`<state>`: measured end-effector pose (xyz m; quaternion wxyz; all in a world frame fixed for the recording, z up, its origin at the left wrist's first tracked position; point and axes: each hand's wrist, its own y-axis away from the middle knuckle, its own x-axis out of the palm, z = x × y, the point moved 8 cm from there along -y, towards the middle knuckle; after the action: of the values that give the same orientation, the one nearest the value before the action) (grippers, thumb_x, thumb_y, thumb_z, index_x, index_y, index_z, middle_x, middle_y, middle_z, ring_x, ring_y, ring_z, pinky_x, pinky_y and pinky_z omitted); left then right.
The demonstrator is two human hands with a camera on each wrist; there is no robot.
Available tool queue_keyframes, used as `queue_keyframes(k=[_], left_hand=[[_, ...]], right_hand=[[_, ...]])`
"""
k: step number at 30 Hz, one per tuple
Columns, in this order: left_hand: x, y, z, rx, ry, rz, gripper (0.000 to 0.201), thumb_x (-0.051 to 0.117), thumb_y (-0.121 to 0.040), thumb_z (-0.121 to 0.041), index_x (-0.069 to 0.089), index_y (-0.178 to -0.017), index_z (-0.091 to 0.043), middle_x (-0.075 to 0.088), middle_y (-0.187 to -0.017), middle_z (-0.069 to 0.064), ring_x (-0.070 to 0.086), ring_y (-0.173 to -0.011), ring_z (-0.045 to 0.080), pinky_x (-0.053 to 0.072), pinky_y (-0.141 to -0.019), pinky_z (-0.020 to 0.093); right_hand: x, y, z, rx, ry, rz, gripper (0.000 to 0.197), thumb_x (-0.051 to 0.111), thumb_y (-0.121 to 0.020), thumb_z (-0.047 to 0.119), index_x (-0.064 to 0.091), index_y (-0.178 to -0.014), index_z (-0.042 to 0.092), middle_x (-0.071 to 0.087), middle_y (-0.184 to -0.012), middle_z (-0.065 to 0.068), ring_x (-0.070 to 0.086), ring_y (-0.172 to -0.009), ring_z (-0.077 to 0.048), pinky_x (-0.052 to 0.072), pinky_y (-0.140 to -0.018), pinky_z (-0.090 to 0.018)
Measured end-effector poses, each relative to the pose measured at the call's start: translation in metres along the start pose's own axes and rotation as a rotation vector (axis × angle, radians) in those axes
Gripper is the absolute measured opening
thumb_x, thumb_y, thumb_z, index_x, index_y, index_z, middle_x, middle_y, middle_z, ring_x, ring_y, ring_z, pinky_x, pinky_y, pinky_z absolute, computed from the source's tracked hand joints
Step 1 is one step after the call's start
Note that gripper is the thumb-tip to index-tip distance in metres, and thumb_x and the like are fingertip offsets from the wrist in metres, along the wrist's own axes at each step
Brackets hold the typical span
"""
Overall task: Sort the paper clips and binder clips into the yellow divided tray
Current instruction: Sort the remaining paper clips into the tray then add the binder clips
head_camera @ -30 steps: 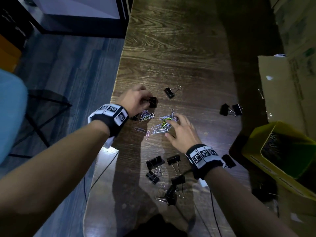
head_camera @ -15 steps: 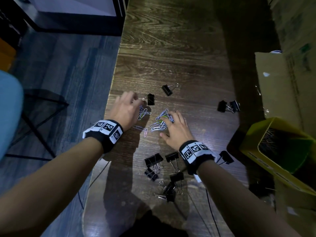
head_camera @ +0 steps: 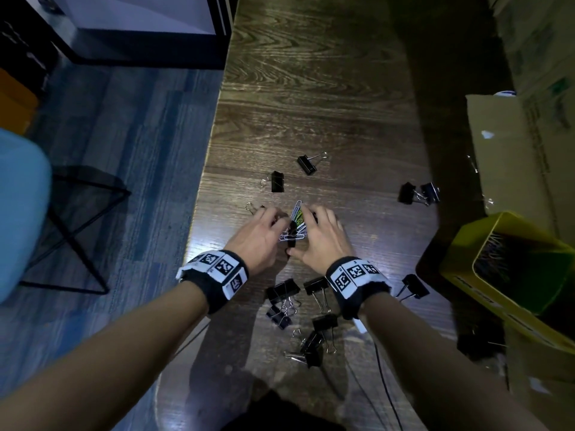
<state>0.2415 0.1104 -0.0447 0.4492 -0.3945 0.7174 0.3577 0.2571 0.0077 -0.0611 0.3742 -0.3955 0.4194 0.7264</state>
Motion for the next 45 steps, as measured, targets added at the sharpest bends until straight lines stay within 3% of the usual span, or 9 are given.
queue_keyframes(k=[3, 9, 15, 19, 23, 27, 33, 40, 45], left_hand=[[-0.015, 0.001, 0.02, -0.022, 0.07, -0.092, 0.051, 0.052, -0.068, 0.009, 0.056, -0.117, -0.002, 0.052, -0.121, 0.018, 0.05, -0.109, 0.033, 0.048, -0.091, 0.046], [-0.015, -0.009, 0.053, 0.002, 0.059, 0.003, 0.059, 0.053, -0.066, 0.009, 0.053, -0.123, -0.003, 0.052, -0.125, 0.021, 0.053, -0.111, 0.039, 0.046, -0.092, 0.051], [-0.011, 0.003, 0.044, -0.156, -0.046, 0.071, 0.068, 0.057, -0.072, -0.01, 0.037, -0.137, -0.01, 0.044, -0.127, 0.012, 0.042, -0.112, 0.027, 0.042, -0.092, 0.042], [0.01, 0.009, 0.027, -0.304, 0.139, 0.092, 0.075, 0.058, -0.072, -0.001, 0.028, -0.141, -0.012, 0.035, -0.128, 0.014, 0.038, -0.116, 0.029, 0.042, -0.099, 0.041], [0.011, 0.011, 0.02, -0.311, 0.114, 0.088, 0.097, 0.068, -0.064, -0.002, 0.015, -0.141, -0.029, 0.026, -0.135, 0.014, 0.038, -0.114, 0.03, 0.046, -0.093, 0.04], [0.012, 0.005, 0.015, -0.306, 0.052, 0.149, 0.072, 0.068, -0.074, -0.021, 0.033, -0.138, -0.024, 0.033, -0.132, 0.01, 0.038, -0.114, 0.034, 0.041, -0.096, 0.042], [0.016, 0.002, -0.001, -0.274, 0.075, 0.146, 0.048, 0.061, -0.076, -0.004, 0.052, -0.123, -0.008, 0.045, -0.124, 0.011, 0.049, -0.107, 0.033, 0.045, -0.091, 0.039], [0.01, 0.01, 0.007, -0.101, 0.123, 0.154, 0.028, 0.056, -0.09, -0.016, 0.058, -0.116, -0.009, 0.06, -0.114, 0.009, 0.061, -0.097, 0.027, 0.05, -0.085, 0.035], [0.003, 0.009, 0.019, -0.193, 0.187, 0.175, 0.016, 0.058, -0.089, -0.023, 0.063, -0.1, -0.012, 0.063, -0.089, 0.005, 0.059, -0.081, 0.023, 0.042, -0.068, 0.026]], right_hand=[[0.001, 0.0, 0.002, -0.01, 0.016, 0.005, 0.092, 0.064, -0.078, 0.055, 0.018, -0.147, 0.015, 0.031, -0.141, -0.006, 0.027, -0.132, -0.024, 0.027, -0.11, -0.04], [-0.002, 0.0, 0.009, -0.048, 0.031, 0.016, 0.074, 0.066, -0.08, 0.049, 0.035, -0.14, 0.02, 0.032, -0.14, -0.007, 0.028, -0.13, -0.025, 0.03, -0.109, -0.043], [-0.004, -0.008, 0.006, 0.025, 0.032, 0.027, 0.109, 0.07, -0.066, 0.064, 0.015, -0.147, 0.014, 0.03, -0.139, -0.009, 0.03, -0.127, -0.026, 0.031, -0.107, -0.041], [0.003, -0.004, 0.012, 0.014, 0.012, 0.051, 0.096, 0.071, -0.07, 0.057, 0.026, -0.144, 0.015, 0.033, -0.13, -0.008, 0.032, -0.121, -0.024, 0.036, -0.104, -0.041], [-0.003, 0.001, 0.004, 0.072, -0.01, -0.021, 0.099, 0.072, -0.068, 0.059, 0.024, -0.145, 0.018, 0.031, -0.133, -0.008, 0.029, -0.124, -0.024, 0.034, -0.106, -0.038], [-0.006, 0.003, 0.001, 0.121, 0.03, -0.014, 0.094, 0.072, -0.068, 0.057, 0.03, -0.142, 0.018, 0.035, -0.13, -0.011, 0.033, -0.12, -0.028, 0.036, -0.102, -0.04], [0.0, 0.007, 0.02, 0.039, -0.078, 0.093, 0.046, 0.066, -0.084, 0.014, 0.051, -0.127, 0.006, 0.041, -0.13, -0.014, 0.046, -0.119, -0.03, 0.043, -0.1, -0.04], [0.003, 0.011, 0.005, 0.098, -0.173, 0.091, 0.047, 0.069, -0.083, 0.025, 0.057, -0.123, 0.004, 0.046, -0.131, -0.012, 0.054, -0.113, -0.026, 0.044, -0.096, -0.032], [-0.001, 0.011, -0.012, 0.217, -0.399, 0.033, 0.025, 0.081, -0.071, 0.023, 0.074, -0.093, 0.013, 0.066, -0.107, -0.011, 0.06, -0.101, -0.028, 0.047, -0.091, -0.03]])
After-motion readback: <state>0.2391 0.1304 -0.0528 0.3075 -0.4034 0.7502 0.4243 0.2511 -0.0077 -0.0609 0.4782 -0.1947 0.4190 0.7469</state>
